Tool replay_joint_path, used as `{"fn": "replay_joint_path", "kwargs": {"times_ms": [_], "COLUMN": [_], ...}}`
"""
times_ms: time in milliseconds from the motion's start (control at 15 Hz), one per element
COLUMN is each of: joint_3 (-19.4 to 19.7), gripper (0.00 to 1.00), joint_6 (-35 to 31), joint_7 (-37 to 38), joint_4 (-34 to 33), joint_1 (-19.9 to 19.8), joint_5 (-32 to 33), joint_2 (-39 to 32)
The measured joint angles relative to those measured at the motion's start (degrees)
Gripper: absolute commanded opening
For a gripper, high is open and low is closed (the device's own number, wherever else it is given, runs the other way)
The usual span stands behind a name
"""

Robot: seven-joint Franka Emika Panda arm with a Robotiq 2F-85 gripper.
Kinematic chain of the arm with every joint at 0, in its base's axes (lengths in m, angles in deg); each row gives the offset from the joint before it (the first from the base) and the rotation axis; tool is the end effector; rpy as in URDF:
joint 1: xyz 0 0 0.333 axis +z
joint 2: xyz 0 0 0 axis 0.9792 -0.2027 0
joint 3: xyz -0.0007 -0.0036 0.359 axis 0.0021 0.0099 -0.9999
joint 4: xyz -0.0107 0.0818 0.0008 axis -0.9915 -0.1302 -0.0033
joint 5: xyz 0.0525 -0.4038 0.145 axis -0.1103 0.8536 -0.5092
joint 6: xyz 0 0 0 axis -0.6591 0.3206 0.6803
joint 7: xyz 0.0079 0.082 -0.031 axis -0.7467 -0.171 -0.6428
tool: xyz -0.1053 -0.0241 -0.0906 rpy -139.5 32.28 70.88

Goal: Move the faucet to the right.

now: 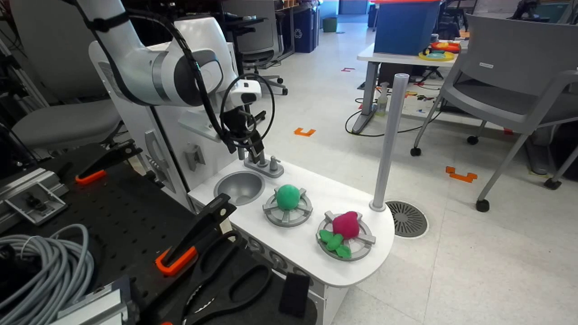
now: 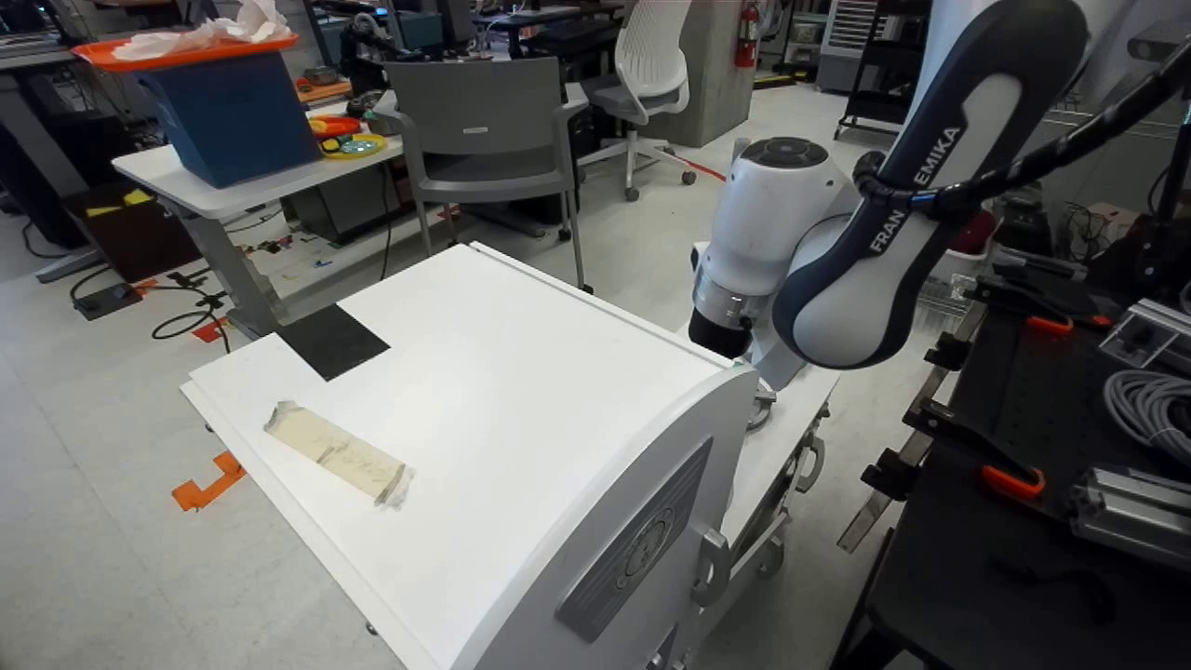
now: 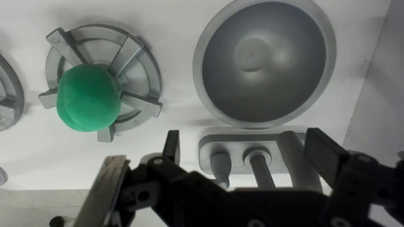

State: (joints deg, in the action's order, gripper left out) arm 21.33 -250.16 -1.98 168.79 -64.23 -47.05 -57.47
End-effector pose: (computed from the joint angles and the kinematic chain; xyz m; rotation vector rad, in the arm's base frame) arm 0.6160 0.1357 -0.0604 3.1218 0.0959 0.2437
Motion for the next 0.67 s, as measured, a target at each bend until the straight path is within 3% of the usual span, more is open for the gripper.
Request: {"fn": "replay_joint_path", "kwargs": {"times_ms": [667], "joint_3": [2.41], "gripper": [1.0], "joint_6": [-3.9], "joint_7": [-3.68], "joint_4": [-6.43], "joint_1": [3.96], "joint_5": [-0.13], "joint_2": [-6.89]}}
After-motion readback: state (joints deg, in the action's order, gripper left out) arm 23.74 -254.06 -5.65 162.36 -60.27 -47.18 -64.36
